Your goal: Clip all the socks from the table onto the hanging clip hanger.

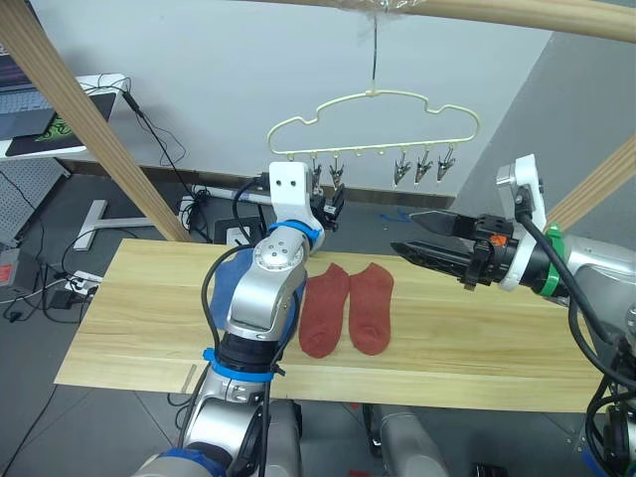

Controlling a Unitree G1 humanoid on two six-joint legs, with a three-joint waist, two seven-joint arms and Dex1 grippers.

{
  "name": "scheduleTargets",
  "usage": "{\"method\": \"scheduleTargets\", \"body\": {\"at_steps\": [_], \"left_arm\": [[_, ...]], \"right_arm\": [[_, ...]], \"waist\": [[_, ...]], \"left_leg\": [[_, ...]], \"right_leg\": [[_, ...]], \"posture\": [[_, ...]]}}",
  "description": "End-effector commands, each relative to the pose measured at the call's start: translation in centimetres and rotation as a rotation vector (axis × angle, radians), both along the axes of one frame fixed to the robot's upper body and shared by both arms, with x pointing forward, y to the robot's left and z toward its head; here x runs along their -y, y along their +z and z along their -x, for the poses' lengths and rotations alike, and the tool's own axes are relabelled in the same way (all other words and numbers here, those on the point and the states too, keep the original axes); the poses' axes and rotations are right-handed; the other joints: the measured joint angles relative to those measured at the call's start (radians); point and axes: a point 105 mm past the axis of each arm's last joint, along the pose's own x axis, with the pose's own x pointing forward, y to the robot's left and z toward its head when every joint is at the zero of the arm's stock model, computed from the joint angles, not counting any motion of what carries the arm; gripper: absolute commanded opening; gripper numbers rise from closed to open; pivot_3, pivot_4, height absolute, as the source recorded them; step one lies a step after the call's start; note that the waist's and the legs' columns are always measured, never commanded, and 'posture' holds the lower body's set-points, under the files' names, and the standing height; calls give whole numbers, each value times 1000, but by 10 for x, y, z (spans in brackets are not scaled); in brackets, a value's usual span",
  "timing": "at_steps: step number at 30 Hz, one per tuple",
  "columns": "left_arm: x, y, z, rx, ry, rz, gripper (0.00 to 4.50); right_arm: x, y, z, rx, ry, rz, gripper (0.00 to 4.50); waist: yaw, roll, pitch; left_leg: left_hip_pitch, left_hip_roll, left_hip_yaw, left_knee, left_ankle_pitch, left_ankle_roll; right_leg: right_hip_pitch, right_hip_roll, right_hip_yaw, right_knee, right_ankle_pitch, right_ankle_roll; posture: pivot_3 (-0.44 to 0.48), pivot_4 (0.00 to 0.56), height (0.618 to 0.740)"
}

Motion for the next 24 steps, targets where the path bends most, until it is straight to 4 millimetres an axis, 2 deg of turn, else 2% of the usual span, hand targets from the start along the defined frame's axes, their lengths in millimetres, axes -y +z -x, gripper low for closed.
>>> {"method": "scheduleTargets", "body": {"at_steps": [1,24], "left_arm": [[3,19,1,63,-3,26,2563],[13,26,-1,101,8,49,2563]], "right_arm": [[-3,6,7,36,16,-4,3799],[-3,1,8,19,-9,-4,3799]], "waist": [[-2,0,1],[-20,1,6]], "left_leg": [[0,0,0,0,0,0],[0,0,0,-1,0,0]], "right_leg": [[0,0,0,0,0,0],[0,0,1,-1,-1,1]], "posture": [[-90,319,740],[-111,319,740]]}}
